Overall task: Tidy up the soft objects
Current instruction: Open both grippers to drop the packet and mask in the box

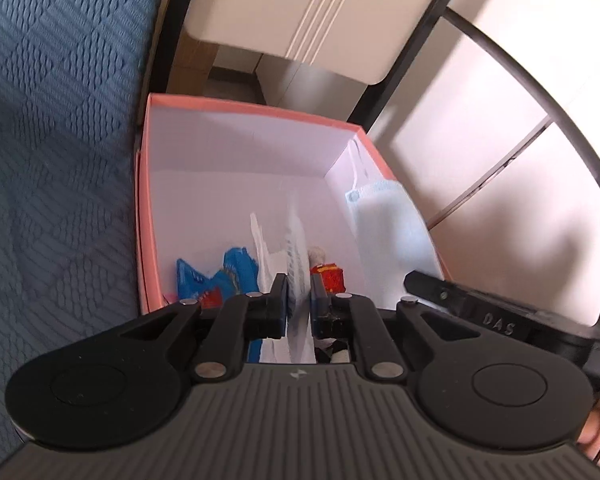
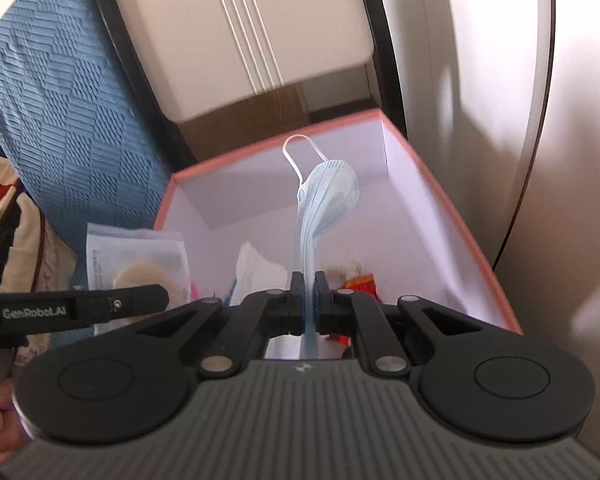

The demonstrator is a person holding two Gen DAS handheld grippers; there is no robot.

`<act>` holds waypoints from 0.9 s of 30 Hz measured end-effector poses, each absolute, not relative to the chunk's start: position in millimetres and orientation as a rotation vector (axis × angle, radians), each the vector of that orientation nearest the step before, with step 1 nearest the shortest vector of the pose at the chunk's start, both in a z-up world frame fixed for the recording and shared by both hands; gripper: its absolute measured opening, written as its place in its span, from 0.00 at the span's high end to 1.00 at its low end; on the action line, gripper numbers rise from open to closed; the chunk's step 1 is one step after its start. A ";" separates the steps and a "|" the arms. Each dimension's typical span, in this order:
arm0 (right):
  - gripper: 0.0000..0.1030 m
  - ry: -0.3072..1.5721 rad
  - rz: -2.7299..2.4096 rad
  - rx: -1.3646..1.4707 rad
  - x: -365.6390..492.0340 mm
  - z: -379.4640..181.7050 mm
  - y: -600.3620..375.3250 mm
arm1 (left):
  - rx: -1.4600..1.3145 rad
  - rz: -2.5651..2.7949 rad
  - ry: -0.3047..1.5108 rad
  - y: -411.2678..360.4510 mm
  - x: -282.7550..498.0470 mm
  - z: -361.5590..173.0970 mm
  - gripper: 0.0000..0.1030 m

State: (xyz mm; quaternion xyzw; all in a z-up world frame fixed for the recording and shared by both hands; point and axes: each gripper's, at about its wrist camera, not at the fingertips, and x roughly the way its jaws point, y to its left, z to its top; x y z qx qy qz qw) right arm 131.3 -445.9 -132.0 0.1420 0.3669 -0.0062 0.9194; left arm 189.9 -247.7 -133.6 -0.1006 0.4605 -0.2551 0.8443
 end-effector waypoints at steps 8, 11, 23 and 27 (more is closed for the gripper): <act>0.58 0.781 -0.052 0.350 137.9 -147.1 -447.1 | -0.166 -0.513 0.969 -243.7 187.4 -136.1 0.39; 0.59 0.758 -0.059 0.331 134.5 -138.0 -445.7 | -0.162 -0.510 0.951 -238.3 185.8 -126.3 0.39; 0.59 0.606 -0.047 0.270 103.0 -65.6 -435.0 | -0.175 -0.540 0.827 -211.3 163.5 -61.9 0.37; 0.59 0.574 -0.034 0.254 87.2 -46.2 -426.8 | -0.178 -0.534 0.781 -200.0 151.0 -44.7 0.37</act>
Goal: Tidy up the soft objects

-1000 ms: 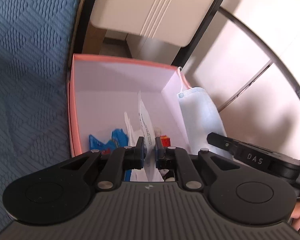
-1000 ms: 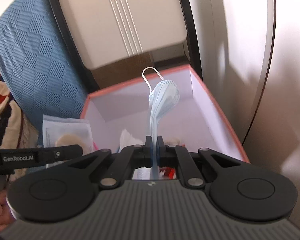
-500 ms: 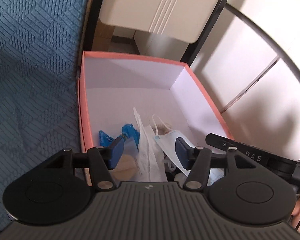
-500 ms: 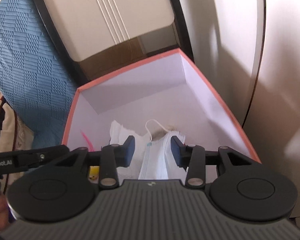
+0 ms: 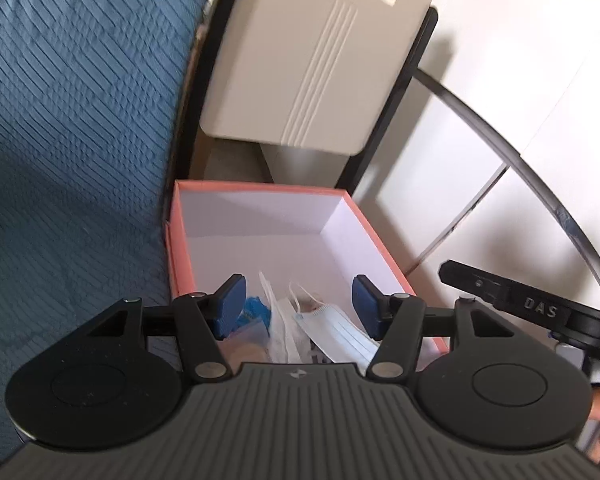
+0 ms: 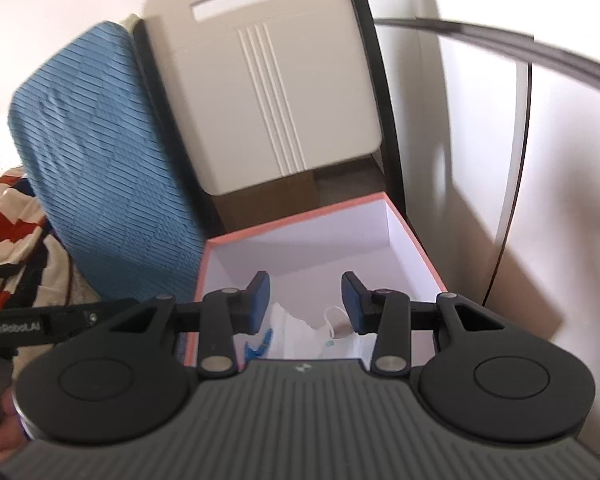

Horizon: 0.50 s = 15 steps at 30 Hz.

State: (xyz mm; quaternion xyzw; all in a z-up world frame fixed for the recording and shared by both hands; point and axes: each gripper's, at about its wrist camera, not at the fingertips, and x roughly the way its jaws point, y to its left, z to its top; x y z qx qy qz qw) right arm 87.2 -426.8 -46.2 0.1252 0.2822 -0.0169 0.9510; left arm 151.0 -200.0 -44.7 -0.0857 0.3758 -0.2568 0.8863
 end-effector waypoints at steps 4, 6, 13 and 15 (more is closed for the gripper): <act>0.59 0.550 -0.026 0.252 69.4 -33.2 -418.4 | -0.167 -0.540 0.756 -189.4 137.8 -33.9 0.37; 0.59 0.537 -0.025 0.245 58.7 -30.7 -414.6 | -0.150 -0.540 0.739 -185.2 130.3 -30.3 0.37; 0.59 0.530 -0.002 0.254 24.5 -24.6 -397.1 | -0.120 -0.542 0.699 -175.7 104.2 -20.9 0.37; 0.59 0.519 -0.006 0.234 15.0 -20.8 -391.0 | -0.102 -0.541 0.687 -175.4 96.9 -18.1 0.37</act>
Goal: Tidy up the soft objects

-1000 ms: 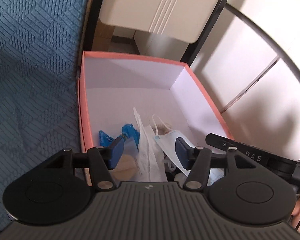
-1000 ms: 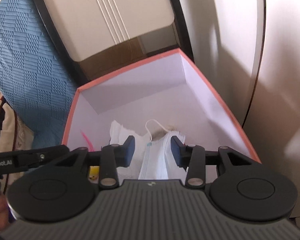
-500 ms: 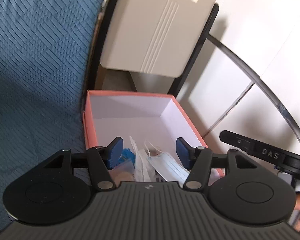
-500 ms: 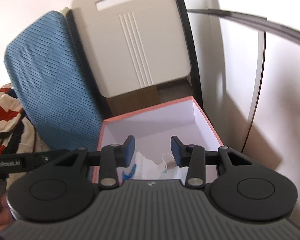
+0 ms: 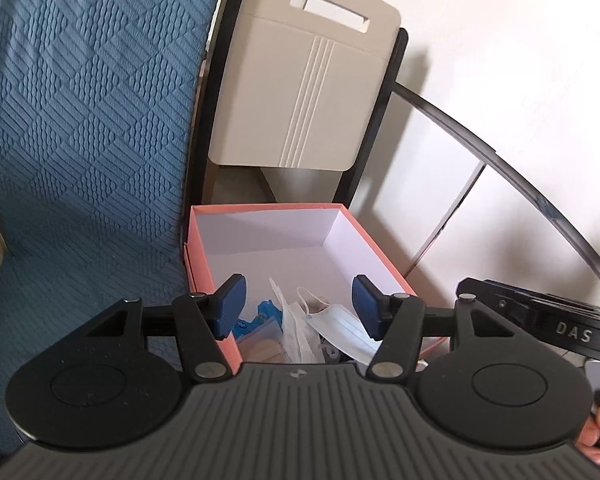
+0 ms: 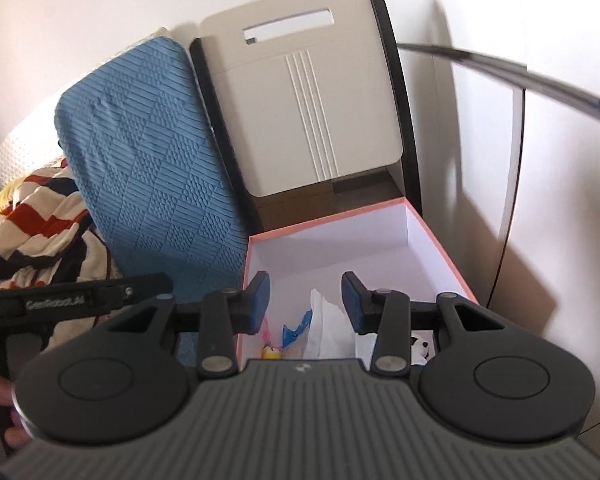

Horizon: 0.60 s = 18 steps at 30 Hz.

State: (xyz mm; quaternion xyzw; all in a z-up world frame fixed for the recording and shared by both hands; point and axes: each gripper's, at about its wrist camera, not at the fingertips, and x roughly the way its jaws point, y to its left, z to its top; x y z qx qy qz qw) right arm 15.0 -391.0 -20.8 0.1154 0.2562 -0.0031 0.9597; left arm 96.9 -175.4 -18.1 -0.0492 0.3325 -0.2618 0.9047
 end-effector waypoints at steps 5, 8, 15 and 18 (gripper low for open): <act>0.59 0.521 -0.027 0.247 -2.9 -20.6 -385.8 | -0.051 -0.542 0.666 -175.8 80.8 -14.5 0.37; 0.59 0.533 -0.040 0.235 -9.8 -24.5 -382.3 | -0.046 -0.553 0.670 -174.7 74.5 -15.4 0.37; 0.59 0.572 -0.065 0.220 -17.5 -44.6 -380.3 | -0.038 -0.548 0.687 -169.2 65.0 -22.8 0.37; 0.59 0.594 -0.069 0.219 -21.0 -53.4 -378.7 | -0.035 -0.540 0.703 -165.7 63.1 -28.0 0.37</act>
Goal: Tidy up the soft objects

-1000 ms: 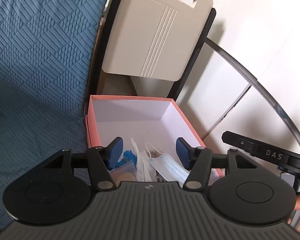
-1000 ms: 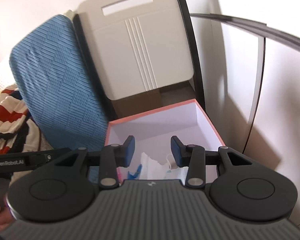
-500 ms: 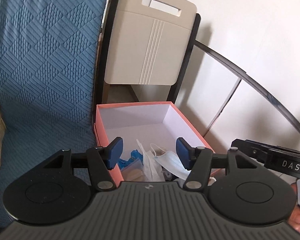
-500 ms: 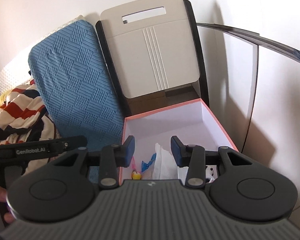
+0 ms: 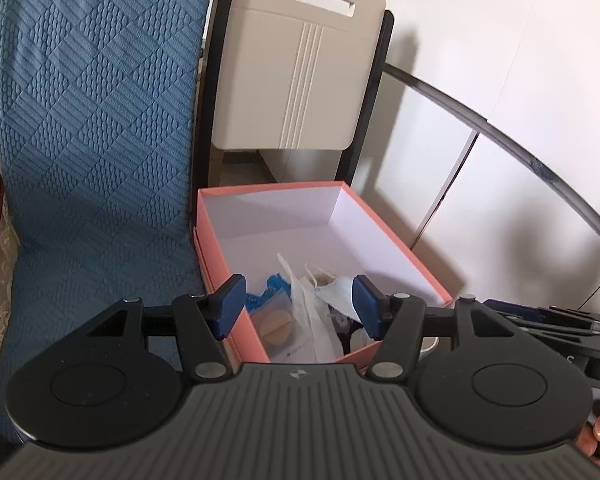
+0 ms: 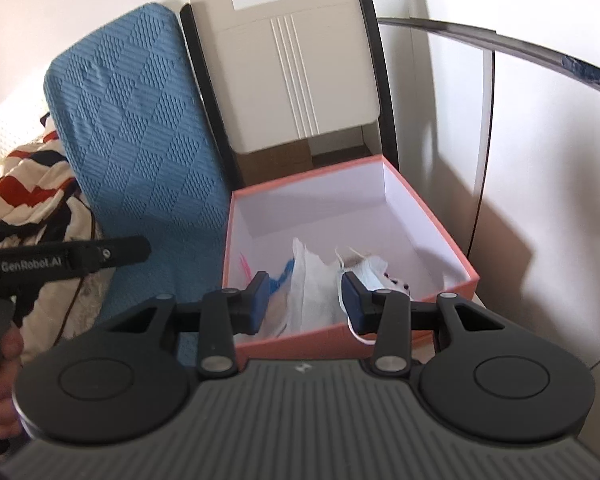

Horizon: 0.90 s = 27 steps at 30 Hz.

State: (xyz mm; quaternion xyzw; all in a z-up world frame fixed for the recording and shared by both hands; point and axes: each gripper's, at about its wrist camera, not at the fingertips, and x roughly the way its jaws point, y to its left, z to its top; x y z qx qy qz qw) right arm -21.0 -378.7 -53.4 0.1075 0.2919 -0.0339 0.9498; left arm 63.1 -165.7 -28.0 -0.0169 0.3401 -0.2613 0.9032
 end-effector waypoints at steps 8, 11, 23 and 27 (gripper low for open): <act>0.58 0.614 -0.107 0.231 -22.8 -63.1 -384.6 | -0.034 -0.528 0.732 -161.5 61.0 -39.8 0.36; 0.59 0.612 -0.120 0.237 -21.4 -64.1 -386.8 | -0.053 -0.529 0.728 -160.1 63.9 -37.8 0.20; 0.06 0.590 -0.150 0.253 -19.4 -63.7 -397.1 | -0.051 -0.480 0.720 -159.5 70.7 -37.5 0.01; 0.06 0.606 -0.150 0.246 -17.2 -65.6 -395.9 | -0.049 -0.461 0.728 -158.1 73.3 -39.0 0.01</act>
